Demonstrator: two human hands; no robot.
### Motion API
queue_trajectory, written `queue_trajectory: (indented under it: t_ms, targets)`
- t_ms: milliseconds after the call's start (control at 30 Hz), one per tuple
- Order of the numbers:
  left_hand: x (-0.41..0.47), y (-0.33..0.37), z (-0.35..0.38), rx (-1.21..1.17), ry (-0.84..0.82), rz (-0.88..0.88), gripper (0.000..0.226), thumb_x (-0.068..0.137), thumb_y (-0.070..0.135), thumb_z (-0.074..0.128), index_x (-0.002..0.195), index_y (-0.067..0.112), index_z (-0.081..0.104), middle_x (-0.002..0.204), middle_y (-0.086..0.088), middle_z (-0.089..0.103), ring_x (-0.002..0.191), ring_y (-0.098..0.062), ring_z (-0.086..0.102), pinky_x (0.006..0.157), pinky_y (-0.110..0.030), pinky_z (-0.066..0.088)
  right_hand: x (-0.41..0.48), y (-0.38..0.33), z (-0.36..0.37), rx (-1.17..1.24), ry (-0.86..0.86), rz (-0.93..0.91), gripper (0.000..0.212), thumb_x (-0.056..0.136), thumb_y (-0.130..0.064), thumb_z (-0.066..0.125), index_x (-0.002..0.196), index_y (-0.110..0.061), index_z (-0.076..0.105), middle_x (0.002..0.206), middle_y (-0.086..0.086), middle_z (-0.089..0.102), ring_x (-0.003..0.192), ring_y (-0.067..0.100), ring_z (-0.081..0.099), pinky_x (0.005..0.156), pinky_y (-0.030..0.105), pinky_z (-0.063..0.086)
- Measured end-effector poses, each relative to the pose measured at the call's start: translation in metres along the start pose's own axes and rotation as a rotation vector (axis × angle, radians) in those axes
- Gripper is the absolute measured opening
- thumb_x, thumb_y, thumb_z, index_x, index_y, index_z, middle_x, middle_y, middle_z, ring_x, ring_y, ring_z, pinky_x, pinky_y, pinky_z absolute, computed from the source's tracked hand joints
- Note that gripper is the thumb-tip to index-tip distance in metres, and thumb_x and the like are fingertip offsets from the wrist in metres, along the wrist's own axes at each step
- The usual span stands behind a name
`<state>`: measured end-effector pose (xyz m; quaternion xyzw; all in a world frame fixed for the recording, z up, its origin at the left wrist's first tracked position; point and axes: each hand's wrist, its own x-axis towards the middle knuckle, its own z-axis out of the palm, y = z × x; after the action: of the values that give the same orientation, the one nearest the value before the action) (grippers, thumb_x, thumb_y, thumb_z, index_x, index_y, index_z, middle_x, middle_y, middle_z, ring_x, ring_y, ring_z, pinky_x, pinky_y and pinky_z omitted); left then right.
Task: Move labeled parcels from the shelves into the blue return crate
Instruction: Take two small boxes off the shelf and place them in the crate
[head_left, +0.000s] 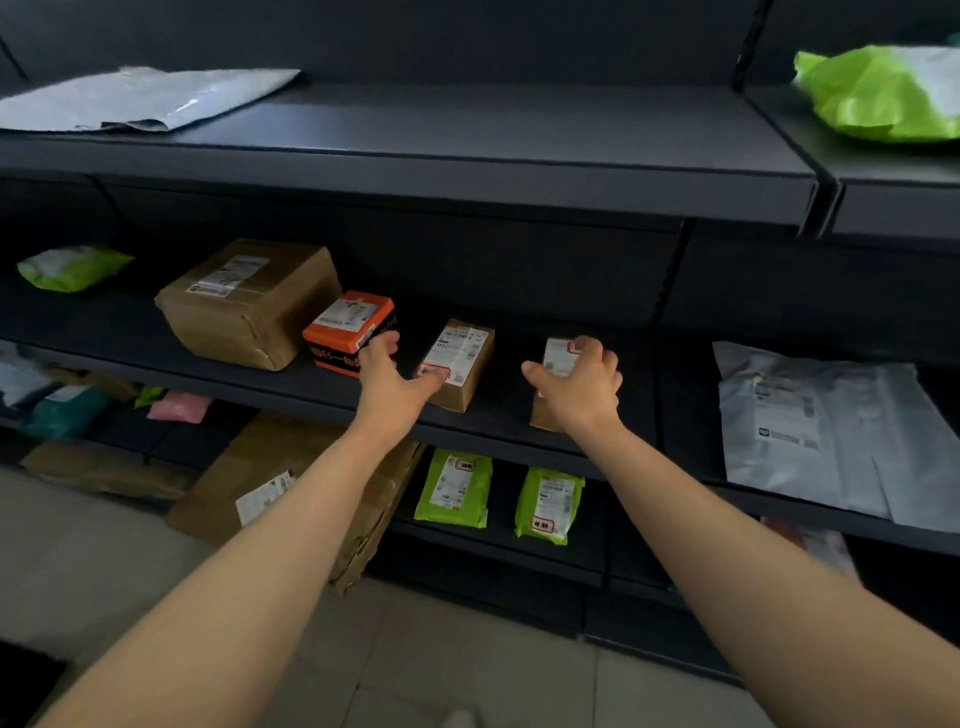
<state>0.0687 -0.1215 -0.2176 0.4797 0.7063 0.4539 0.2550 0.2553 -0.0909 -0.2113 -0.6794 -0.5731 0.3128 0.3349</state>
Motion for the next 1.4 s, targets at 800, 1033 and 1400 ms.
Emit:
queue_trajectory:
  t_ms: [800,1033,1400]
  targets:
    - [0.109,-0.075,0.063,0.314,-0.331,-0.167,0.124,0.059,0.038,0.085,0.148,0.021,0.0,0.152,-0.013,0.018,0.14,-0.034,0.021,0.112,-0.055,0.026,0.081,0.041,0.08,-0.236,0.054,0.561,0.115,0.07,-0.049,0.073,0.149,-0.018,-0.004,0.151,0.012,0.017,0.137,0.035,0.02,0.108,0.05,0.026]
    - [0.115,-0.076,0.07,0.196,-0.287,-0.108,0.115,0.065,0.024,0.082,0.149,0.016,0.003,0.149,-0.014,0.026,0.137,-0.034,0.026,0.109,-0.048,0.029,0.087,0.038,0.082,-0.237,0.074,0.577,0.114,0.068,-0.043,0.075,0.149,-0.017,-0.001,0.147,0.012,0.024,0.134,0.034,0.025,0.104,0.051,0.032]
    - [0.099,-0.06,0.061,0.071,-0.262,0.014,0.12,0.062,0.028,0.084,0.15,0.015,0.003,0.151,-0.01,0.026,0.14,-0.026,0.026,0.115,-0.041,0.027,0.063,0.028,0.072,-0.141,0.19,0.486,0.11,0.069,-0.041,0.074,0.148,-0.019,0.001,0.144,0.013,0.027,0.133,0.035,0.026,0.103,0.053,0.031]
